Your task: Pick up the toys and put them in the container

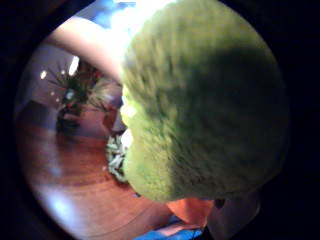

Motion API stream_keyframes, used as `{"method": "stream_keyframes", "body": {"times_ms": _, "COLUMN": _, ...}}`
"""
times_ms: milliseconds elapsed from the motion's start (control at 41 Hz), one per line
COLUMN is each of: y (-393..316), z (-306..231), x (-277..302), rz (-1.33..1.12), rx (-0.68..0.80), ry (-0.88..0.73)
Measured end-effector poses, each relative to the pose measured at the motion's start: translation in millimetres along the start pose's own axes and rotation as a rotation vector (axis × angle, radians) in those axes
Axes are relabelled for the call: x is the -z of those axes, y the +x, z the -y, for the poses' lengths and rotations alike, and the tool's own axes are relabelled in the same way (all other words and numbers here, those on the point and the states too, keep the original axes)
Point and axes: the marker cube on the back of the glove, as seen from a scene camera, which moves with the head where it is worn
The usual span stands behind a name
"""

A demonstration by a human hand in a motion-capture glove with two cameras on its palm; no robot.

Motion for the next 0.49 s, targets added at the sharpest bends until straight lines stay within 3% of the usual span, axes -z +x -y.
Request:
{"method": "stream_keyframes", "body": {"times_ms": 171, "y": 14, "z": -8, "x": -26, "rz": -0.085, "rx": -0.020, "ry": -0.159}}
{"method": "stream_keyframes", "body": {"times_ms": 488, "y": 42, "z": -16, "x": -4, "rz": -0.153, "rx": -0.084, "ry": -0.103}}
